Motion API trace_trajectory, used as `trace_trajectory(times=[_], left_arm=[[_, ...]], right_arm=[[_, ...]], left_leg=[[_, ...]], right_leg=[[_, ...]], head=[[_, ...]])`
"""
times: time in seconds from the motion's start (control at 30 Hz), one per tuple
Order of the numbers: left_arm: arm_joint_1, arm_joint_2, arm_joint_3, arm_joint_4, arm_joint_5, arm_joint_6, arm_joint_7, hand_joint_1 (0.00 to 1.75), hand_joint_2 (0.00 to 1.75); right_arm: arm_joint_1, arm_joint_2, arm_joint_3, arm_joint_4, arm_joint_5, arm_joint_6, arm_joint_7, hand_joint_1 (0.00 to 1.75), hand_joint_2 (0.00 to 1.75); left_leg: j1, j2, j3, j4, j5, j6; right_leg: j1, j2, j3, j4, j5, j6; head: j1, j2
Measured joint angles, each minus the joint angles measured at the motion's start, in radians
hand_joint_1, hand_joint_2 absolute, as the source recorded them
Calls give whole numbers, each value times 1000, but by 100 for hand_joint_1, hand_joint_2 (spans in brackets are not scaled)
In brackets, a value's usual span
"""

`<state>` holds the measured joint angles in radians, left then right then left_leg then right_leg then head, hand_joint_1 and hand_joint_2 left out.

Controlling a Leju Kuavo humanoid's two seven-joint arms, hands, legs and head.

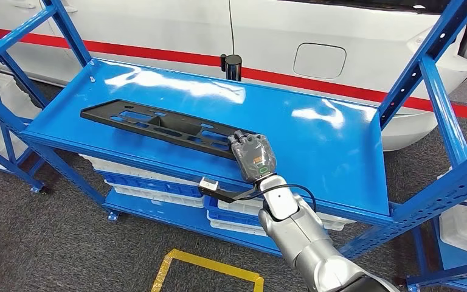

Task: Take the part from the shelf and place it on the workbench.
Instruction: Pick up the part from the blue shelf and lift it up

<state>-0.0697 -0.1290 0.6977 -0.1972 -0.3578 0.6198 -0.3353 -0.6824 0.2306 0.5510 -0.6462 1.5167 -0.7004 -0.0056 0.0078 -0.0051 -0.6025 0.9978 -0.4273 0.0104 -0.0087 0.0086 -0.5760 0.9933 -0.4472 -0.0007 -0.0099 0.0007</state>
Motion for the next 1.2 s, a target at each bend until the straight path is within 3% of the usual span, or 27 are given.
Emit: trace_trajectory(times=[0.23, 0.53, 0.7, 0.8, 0.87, 0.93, 0.97, 1.0, 1.03, 1.1, 1.17, 1.2], left_arm=[[0, -1, 1, 0, 3, -77, 34, 0, 175], [0, -14, 2, 0, -2, -139, 65, 0, 175], [0, -16, 2, 0, -13, -145, 65, 0, 175], [-1, -19, 2, 0, -19, -148, 64, 0, 175], [-2, -22, 2, 0, -21, -151, 64, 0, 175], [-3, -23, 2, 0, -22, -154, 62, 0, 175], [-3, -24, 2, 0, -22, -155, 62, 0, 175], [-2, -25, 2, 0, -22, -156, 61, 0, 175], [-2, -26, 2, 0, -22, -157, 61, 0, 175], [-2, -28, 2, 0, -26, -158, 61, 0, 175], [-3, -30, 1, 0, -30, -157, 61, 0, 175], [-4, -30, 1, 0, -31, -156, 61, 0, 175]], right_arm=[[26, -8, -10, -65, 2, 0, -26, 175, 175], [59, -26, -25, -103, 6, 0, 17, 175, 175], [72, -35, -25, -109, 6, 0, 40, 175, 175], [72, -37, -25, -111, 6, 0, 51, 175, 175], [72, -41, -25, -112, 6, 0, 58, 175, 175], [76, -46, -24, -112, 6, 0, 64, 175, 175], [79, -49, -24, -112, 6, 0, 66, 175, 175], [82, -53, -24, -112, 6, 0, 68, 175, 175], [84, -55, -24, -112, 6, 0, 68, 175, 175], [84, -58, -23, -112, 6, 0, 71, 175, 175], [82, -57, -22, -112, 6, 0, 79, 175, 175], [81, -57, -21, -113, 7, 0, 83, 175, 175]], left_leg=[[0, 0, 0, 0, 0, 0], [-3, 0, -1, 3, -2, 3], [-6, 0, -4, 9, -7, 14], [-2, 2, 3, -6, 7, 31], [2, 5, 10, -22, 19, 42], [1, 6, 7, -23, 23, 45], [1, 6, 4, -23, 24, 45], [1, 6, 1, -22, 25, 44], [1, 5, -2, -20, 27, 42], [3, 5, -10, -11, 28, 34], [1, 3, -20, 1, 29, 21], [0, 2, -24, 6, 29, 14]], right_leg=[[0, 0, 0, 0, 0, 0], [-5, 0, 0, -1, 0, 3], [-9, 0, 1, -2, 1, 13], [-7, -1, -3, 5, -6, 22], [-4, -2, -34, 78, -51, 15], [-6, -3, -90, 214, -113, 7], [-7, -3, -113, 268, -132, 9], [-9, -3, -119, 288, -136, 16], [-11, -3, -103, 266, -123, 26], [-19, -7, -23, 126, -79, 43], [-17, -6, 33, 29, -47, 43], [-13, -4, 37, 19, -44, 37]], head=[[0, 0], [0, 0], [0, 0], [0, 0], [3, 0], [4, 0], [5, 0], [5, 0], [6, 0], [7, 0], [8, 0], [8, 0]])
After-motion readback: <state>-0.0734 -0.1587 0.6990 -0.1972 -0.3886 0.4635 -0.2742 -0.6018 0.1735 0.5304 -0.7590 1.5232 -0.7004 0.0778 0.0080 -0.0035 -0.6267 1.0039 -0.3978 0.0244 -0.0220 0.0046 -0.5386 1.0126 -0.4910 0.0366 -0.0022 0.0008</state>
